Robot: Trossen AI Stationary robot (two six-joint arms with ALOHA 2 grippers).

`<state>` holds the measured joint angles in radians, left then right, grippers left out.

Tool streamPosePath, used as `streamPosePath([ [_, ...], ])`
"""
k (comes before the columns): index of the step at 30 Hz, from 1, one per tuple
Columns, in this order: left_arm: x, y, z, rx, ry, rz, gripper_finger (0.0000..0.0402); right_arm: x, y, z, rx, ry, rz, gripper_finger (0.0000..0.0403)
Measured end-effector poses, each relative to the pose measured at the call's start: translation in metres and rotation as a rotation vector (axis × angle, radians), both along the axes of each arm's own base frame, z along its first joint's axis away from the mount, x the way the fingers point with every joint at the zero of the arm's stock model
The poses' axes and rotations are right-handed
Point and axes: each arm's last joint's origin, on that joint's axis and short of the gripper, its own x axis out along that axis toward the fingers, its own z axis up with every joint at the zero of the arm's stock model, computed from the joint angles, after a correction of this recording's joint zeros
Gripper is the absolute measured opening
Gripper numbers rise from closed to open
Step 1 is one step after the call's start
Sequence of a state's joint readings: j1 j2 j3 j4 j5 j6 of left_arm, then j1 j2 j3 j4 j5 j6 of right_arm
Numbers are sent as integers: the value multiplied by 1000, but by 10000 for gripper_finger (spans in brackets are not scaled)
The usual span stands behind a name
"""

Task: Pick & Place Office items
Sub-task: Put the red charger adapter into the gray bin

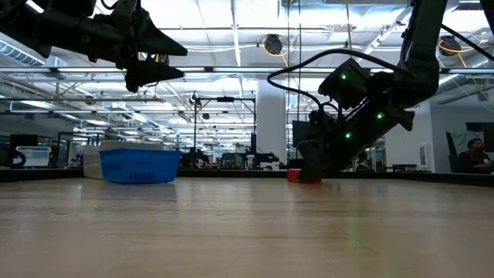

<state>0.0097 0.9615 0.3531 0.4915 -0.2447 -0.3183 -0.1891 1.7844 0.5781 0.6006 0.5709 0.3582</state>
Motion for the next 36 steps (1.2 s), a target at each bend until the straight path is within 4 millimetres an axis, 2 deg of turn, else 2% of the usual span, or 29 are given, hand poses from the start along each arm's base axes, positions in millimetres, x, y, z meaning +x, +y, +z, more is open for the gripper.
streamPosePath([
  [5, 0, 0, 0, 0, 0, 0, 285, 0, 0, 0, -2, 3, 2, 211],
  [15, 0, 0, 0, 1, 1, 0, 285, 2, 5, 1, -54, 50, 69, 215],
  [20, 0, 0, 0, 1, 0, 0, 285, 5, 13, 9, -105, 57, 136, 211],
  [25, 0, 0, 0, -10, -5, 4, 285, 7, 23, 25, -155, 22, 196, 219],
  [30, 0, 0, 2, -174, -66, 22, 285, 7, 38, 50, -221, -32, 276, 212],
  [36, 0, 0, 5, -291, -132, 29, 285, 5, 63, 82, -306, -134, 385, 217],
])
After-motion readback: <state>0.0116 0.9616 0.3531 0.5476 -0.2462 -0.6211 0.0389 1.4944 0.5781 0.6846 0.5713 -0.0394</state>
